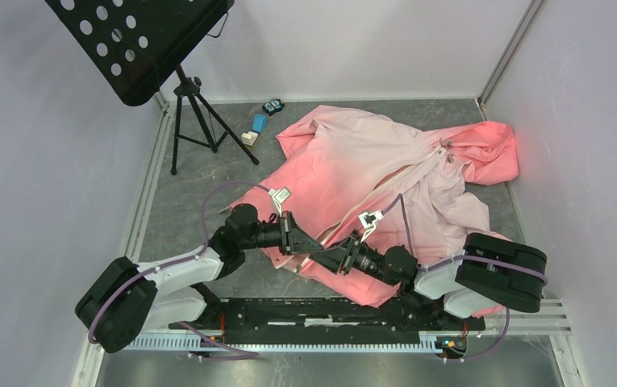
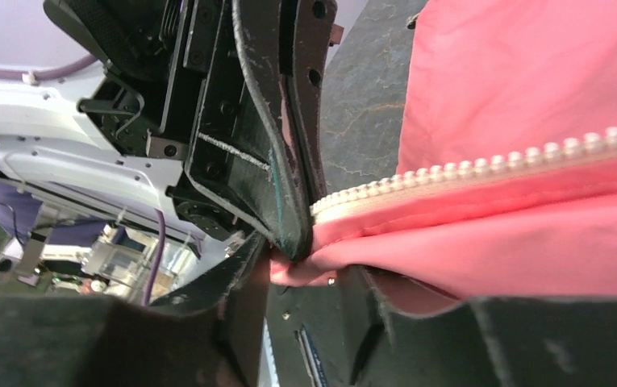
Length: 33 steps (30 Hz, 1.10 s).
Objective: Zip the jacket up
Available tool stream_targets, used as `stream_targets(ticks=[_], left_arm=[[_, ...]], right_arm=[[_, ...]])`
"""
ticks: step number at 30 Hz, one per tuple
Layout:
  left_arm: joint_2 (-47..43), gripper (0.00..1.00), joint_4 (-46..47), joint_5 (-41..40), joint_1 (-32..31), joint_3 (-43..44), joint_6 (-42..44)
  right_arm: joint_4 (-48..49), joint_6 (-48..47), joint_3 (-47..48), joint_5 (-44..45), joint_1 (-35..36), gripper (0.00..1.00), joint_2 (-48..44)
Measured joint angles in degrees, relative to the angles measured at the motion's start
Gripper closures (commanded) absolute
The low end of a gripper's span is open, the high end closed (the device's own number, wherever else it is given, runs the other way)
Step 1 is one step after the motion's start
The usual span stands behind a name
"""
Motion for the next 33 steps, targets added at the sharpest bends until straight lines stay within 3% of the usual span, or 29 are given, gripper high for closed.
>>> stream_targets(ticks=[4,7,12,17,21,24,27,29,30,33], left_arm=[[1.05,0.98,1.51,0.57,0.02,0.02,-0.44],[1.31,0.98,1.68,0.87,0.11,0.07,-0.44],[1.31,0.98,-1.6,1.18,-0.04,1.86,0.22],[1.31,0.98,-5.01,1.25,0.0,2.84,2.03],[0.83,0.98,-7.43,0.98,-0.02,2.93,2.8],[-0.2,0.98,-10.93,0.68,-0.13,3.85,4.35],[-0.79,0.98,-12.7,0.26,-0.15,4.48,5.42],[-1.05,0.98,-12.94,0.28,-0.15,4.52,5.64],[-1.07,0.97,-12.94,0.31,-0.13,4.55,5.62],[-1.16,0.71,-13.0,0.11,0.07,4.61,5.73]], right_arm=[[-0.17,0.24,-0.2,0.42,-0.11,0.7,0.02],[-0.09,0.33,-0.37,0.39,-0.15,0.83,0.02],[1.95,0.59,-1.07,0.11,-0.35,0.86,0.46],[3.74,0.92,-1.07,-1.18,-0.68,0.78,2.86],[4.11,1.05,-1.07,-3.19,-0.85,0.67,4.11],[4.09,0.87,-0.96,-4.15,-0.85,0.66,4.22],[4.09,0.52,-0.68,-4.68,-1.05,0.76,4.22],[4.04,0.39,-0.63,-4.9,-1.11,0.96,4.22],[3.87,0.07,-0.63,-4.9,-1.14,1.0,4.22],[2.99,-0.48,-0.7,-4.85,-1.49,1.0,4.26]])
